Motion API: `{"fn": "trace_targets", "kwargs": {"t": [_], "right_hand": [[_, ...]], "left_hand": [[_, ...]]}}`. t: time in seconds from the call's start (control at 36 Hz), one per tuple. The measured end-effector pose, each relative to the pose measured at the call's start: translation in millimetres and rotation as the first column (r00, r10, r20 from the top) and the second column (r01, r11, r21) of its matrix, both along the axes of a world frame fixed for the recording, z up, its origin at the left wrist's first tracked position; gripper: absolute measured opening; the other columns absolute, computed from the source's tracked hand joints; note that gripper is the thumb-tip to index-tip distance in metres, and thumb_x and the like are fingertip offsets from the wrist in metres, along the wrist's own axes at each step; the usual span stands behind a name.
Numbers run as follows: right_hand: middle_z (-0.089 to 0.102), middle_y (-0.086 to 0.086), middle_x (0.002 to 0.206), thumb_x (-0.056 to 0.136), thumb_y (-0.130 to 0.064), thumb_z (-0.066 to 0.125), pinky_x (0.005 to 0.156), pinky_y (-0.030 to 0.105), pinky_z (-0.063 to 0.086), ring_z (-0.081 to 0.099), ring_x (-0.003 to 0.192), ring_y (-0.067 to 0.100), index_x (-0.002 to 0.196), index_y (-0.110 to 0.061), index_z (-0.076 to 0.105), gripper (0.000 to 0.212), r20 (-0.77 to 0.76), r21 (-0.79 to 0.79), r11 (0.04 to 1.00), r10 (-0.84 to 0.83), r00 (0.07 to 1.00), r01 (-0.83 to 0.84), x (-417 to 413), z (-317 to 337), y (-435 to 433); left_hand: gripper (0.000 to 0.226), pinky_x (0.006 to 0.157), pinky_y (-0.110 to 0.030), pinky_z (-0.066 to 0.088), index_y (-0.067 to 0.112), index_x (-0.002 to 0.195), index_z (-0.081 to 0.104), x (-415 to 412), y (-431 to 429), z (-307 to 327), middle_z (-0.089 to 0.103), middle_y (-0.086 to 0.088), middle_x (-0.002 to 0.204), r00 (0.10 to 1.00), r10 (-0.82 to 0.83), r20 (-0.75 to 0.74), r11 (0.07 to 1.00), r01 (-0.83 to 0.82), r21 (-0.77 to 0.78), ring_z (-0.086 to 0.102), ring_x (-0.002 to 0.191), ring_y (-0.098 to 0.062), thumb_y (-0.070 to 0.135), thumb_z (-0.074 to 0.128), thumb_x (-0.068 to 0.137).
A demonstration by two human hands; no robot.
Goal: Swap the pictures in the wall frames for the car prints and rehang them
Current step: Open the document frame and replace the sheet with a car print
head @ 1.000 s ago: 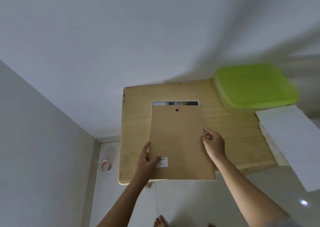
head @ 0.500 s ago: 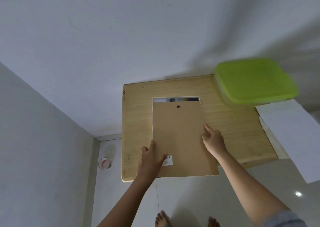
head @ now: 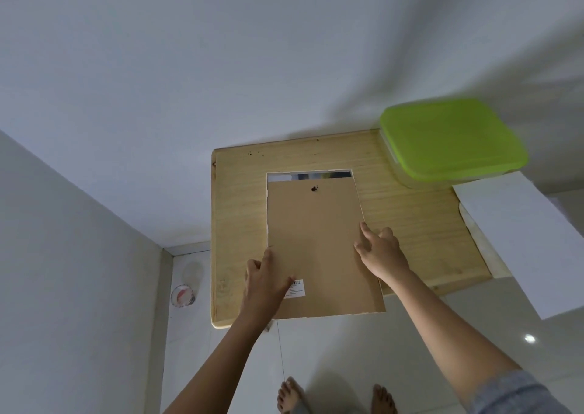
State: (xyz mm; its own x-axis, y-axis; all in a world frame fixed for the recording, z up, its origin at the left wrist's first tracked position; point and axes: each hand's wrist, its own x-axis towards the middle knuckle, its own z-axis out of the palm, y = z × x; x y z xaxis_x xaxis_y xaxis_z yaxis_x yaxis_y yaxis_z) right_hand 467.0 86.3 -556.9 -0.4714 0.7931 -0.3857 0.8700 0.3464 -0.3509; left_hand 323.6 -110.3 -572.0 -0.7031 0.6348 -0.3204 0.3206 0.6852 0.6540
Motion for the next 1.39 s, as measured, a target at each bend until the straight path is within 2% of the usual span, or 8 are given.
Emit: {"fn": "trace_targets", "kwargs": {"t": [0.17, 0.33, 0.44, 0.69, 1.14, 1.25, 1.31, 1.39], "right_hand": [[0.032, 0.009, 0.121, 0.095, -0.041, 0.041, 0.094, 0.034, 0.041, 0.041, 0.112, 0.026, 0.147, -0.029, 0.018, 0.058, -0.083, -0.071, 0.997, -0.005, 0.997, -0.001, 4, -6, -7], [0.035, 0.009, 0.127, 0.094, -0.051, 0.032, 0.068, 0.03, 0.043, 0.054, 0.081, 0.024, 0.146, -0.037, 0.006, 0.059, 0.011, -0.121, 0.992, 0.047, 0.999, -0.046, 3, -1, -2], [0.039, 0.011, 0.131, 0.094, -0.053, 0.029, 0.077, 0.035, 0.045, 0.055, 0.099, 0.031, 0.145, -0.041, 0.001, 0.059, 0.085, -0.105, 0.992, 0.078, 0.993, -0.069, 1, 3, -1], [0.055, 0.001, 0.072, 0.094, -0.054, 0.025, 0.062, 0.031, 0.044, 0.055, 0.068, 0.024, 0.144, -0.042, -0.003, 0.059, 0.129, -0.069, 0.995, 0.087, 0.988, -0.078, 1, 5, -5], [0.053, -0.002, 0.066, 0.094, -0.056, 0.021, 0.063, 0.031, 0.045, 0.056, 0.068, 0.024, 0.143, -0.043, -0.006, 0.058, 0.143, -0.019, 0.994, 0.108, 0.984, -0.106, 2, 1, -5], [0.061, 0.003, 0.1, 0.094, -0.054, 0.026, 0.069, 0.033, 0.047, 0.059, 0.088, 0.025, 0.146, -0.037, 0.002, 0.059, 0.129, 0.012, 0.996, 0.09, 0.988, -0.092, 1, 0, -1], [0.047, 0.005, 0.129, 0.094, -0.053, 0.03, 0.076, 0.035, 0.046, 0.053, 0.108, 0.026, 0.146, -0.034, 0.007, 0.06, 0.103, 0.026, 0.997, 0.063, 0.993, -0.066, -4, 0, 3], [0.034, 0.005, 0.137, 0.094, -0.051, 0.034, 0.077, 0.032, 0.043, 0.044, 0.118, 0.024, 0.146, -0.031, 0.012, 0.06, 0.031, 0.014, 0.999, 0.041, 0.999, -0.042, -16, -2, 14]], "left_hand": [[0.082, 0.094, -0.035, 0.041, 0.026, 0.147, 0.015, -2, -2, -2, 0.034, -0.003, 0.116, 1.0, -0.002, 0.007, 1.0, 0.002, 0.008, 0.04, 0.114, -0.022, 0.045, 0.062, 0.083], [0.078, 0.093, -0.035, 0.04, 0.025, 0.147, 0.016, -3, 3, -1, 0.034, -0.003, 0.113, 1.0, -0.016, 0.004, 1.0, 0.016, -0.022, 0.041, 0.113, -0.023, 0.044, 0.06, 0.085], [0.077, 0.096, -0.038, 0.041, 0.024, 0.147, 0.017, -3, 5, -1, 0.037, -0.006, 0.118, 1.0, -0.008, -0.003, 1.0, 0.008, -0.028, 0.043, 0.115, -0.025, 0.043, 0.06, 0.085], [0.075, 0.094, -0.037, 0.04, 0.024, 0.145, 0.018, -3, 5, -3, 0.04, -0.005, 0.121, 1.0, -0.003, -0.023, 1.0, 0.003, -0.021, 0.044, 0.113, -0.023, 0.041, 0.06, 0.085], [0.08, 0.092, -0.042, 0.049, 0.022, 0.14, 0.024, -13, 3, -3, 0.04, -0.007, 0.126, 0.998, -0.054, 0.045, 0.998, 0.055, -0.011, 0.047, 0.115, -0.025, 0.045, 0.068, 0.077], [0.082, 0.095, -0.042, 0.047, 0.02, 0.142, 0.022, -20, 11, -1, 0.034, -0.005, 0.126, 0.998, -0.056, 0.04, 0.998, 0.057, -0.01, 0.042, 0.118, -0.024, 0.046, 0.067, 0.078], [0.083, 0.098, -0.04, 0.042, 0.018, 0.145, 0.018, -25, 20, 0, 0.032, -0.006, 0.128, 0.998, -0.051, 0.027, 0.999, 0.051, -0.011, 0.039, 0.121, -0.024, 0.046, 0.063, 0.081], [0.083, 0.101, -0.04, 0.038, 0.017, 0.147, 0.014, -36, 37, 3, 0.031, -0.009, 0.133, 0.999, -0.038, 0.012, 0.999, 0.038, -0.016, 0.034, 0.126, -0.026, 0.048, 0.059, 0.084]]}}
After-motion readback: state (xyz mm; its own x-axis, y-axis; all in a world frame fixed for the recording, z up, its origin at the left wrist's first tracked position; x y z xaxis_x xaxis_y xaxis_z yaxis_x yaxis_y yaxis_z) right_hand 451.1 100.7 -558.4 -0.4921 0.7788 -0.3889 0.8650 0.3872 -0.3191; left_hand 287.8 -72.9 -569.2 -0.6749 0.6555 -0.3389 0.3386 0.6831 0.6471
